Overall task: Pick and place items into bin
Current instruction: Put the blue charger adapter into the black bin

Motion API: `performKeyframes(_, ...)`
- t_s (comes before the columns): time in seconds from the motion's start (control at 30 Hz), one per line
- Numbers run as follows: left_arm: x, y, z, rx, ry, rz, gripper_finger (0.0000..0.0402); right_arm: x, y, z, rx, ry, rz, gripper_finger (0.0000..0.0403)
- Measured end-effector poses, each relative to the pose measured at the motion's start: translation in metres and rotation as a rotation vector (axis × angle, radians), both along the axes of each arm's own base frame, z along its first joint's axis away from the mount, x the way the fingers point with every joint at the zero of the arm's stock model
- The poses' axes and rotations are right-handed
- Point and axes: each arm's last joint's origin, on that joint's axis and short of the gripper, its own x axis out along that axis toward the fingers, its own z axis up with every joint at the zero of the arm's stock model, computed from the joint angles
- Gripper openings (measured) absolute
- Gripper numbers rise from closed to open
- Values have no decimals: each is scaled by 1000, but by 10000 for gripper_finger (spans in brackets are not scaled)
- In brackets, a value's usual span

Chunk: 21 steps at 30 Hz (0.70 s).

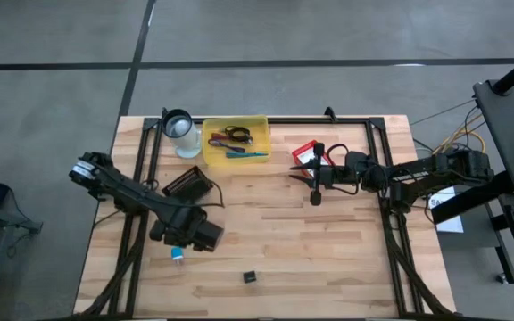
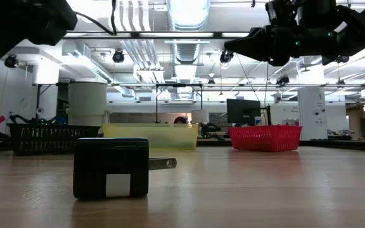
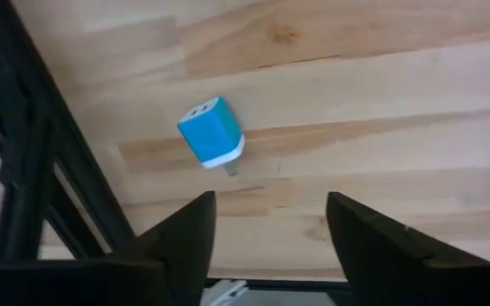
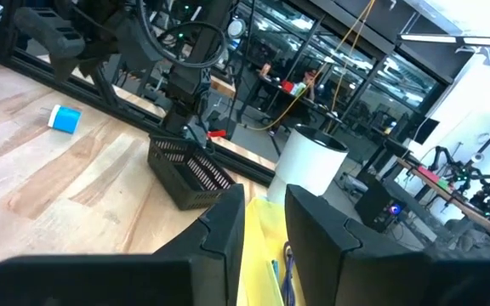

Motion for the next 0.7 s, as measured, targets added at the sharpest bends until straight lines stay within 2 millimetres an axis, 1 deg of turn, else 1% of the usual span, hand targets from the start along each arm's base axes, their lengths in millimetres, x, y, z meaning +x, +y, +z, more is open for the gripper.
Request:
performKeyframes(0.07,-1,-2,0,7,15,61,226,0,0,0,4,0,0,71)
performKeyframes(0.17,-2,-5,0,15,31,115,235,0,0,-1,20,5,0,68)
performKeyframes(0.3,-4,-9,-3,35,47,148,237,0,0,-2,21,22,0,71)
performKeyframes(0.43,-5,-18,-10,45,70,121,237,0,0,-2,22,22,0,76)
performKeyframes(0.57,-10,-27,-15,68,104,126,237,0,0,-3,22,22,0,80)
performKeyframes(0.7,-16,-35,-20,93,134,174,237,0,0,-3,27,22,0,77)
